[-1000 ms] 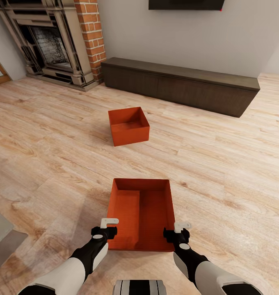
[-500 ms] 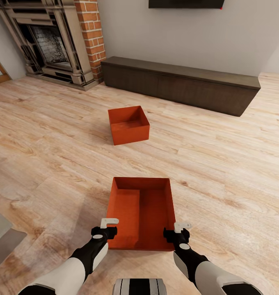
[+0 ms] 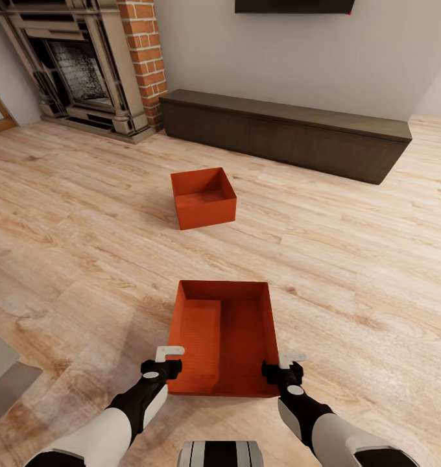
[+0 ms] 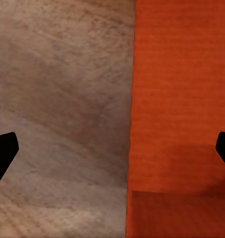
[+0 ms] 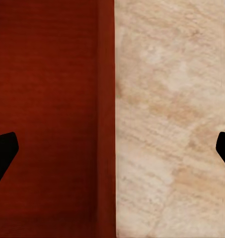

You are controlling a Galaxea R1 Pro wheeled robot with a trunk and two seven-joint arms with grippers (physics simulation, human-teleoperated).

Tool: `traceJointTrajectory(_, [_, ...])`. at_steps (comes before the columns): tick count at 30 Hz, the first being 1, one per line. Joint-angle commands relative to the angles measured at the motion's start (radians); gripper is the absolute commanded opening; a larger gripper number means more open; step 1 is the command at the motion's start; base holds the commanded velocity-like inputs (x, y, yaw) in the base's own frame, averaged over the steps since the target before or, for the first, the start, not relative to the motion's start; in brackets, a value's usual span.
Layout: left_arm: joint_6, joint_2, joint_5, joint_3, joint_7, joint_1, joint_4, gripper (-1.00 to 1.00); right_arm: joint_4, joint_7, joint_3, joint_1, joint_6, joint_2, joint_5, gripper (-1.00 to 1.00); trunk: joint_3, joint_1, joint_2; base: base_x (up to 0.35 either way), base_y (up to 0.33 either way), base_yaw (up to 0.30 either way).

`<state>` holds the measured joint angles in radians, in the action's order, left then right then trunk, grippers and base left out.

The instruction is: Move the two storage containers from the living room to the garage. In the garage, place one container on the floor and stack the other container on top of it (either order is fine).

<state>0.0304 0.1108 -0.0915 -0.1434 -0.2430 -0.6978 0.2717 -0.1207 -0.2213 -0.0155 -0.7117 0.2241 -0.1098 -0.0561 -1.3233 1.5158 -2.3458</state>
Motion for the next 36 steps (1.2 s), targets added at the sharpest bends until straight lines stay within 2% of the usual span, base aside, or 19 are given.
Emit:
traceJointTrajectory(1, [0.003, 0.0, -0.01, -0.008, -0.006, 0.0, 0.001, 1.0, 0.001, -0.006, -0.001, -0.001, 0.001, 0.0, -0.006, 1.0, -0.001, 0.0, 0.0, 0.0, 0.0, 0.0])
traceJointTrajectory(14, [0.003, 0.0, -0.009, -0.008, -0.006, 0.0, 0.0, 1.0, 0.001, -0.006, -0.002, 0.0, 0.001, 0.002, -0.006, 1.0, -0.001, 0.0, 0.0, 0.0, 0.0, 0.0])
traceJointTrajectory(15, [0.004, 0.0, -0.009, -0.008, -0.006, 0.0, 0.0, -1.0, 0.001, -0.006, -0.002, 0.0, 0.001, 0.001, -0.006, 1.0, -0.001, 0.0, 0.0, 0.0, 0.0, 0.0])
traceJointTrajectory(16, [0.005, 0.0, -0.009, -0.008, -0.006, 0.0, -0.002, -1.0, 0.001, -0.006, -0.002, 0.0, 0.001, 0.001, -0.006, -1.0, -0.001, 0.0, 0.0, 0.0, 0.0, 0.0])
traceJointTrajectory(20, [0.0, 0.0, -0.006, -0.006, -0.006, 0.0, -0.03, -1.0, 0.001, -0.006, -0.001, 0.0, 0.002, 0.001, -0.005, -1.0, -0.001, 0.0, 0.0, 0.0, 0.0, 0.0])
traceJointTrajectory(33, [-0.002, 0.001, -0.004, -0.007, -0.007, 0.0, -0.03, -1.0, 0.001, -0.006, -0.001, -0.001, 0.0, 0.001, -0.004, -1.0, -0.001, 0.0, 0.0, 0.0, 0.0, 0.0])
traceJointTrajectory(36, [-0.001, 0.001, -0.005, -0.008, -0.007, 0.0, -0.031, -1.0, 0.001, -0.006, -0.001, 0.0, 0.0, 0.001, -0.005, -1.0, 0.009, -0.012, 0.021, 0.0, 0.0, 0.0])
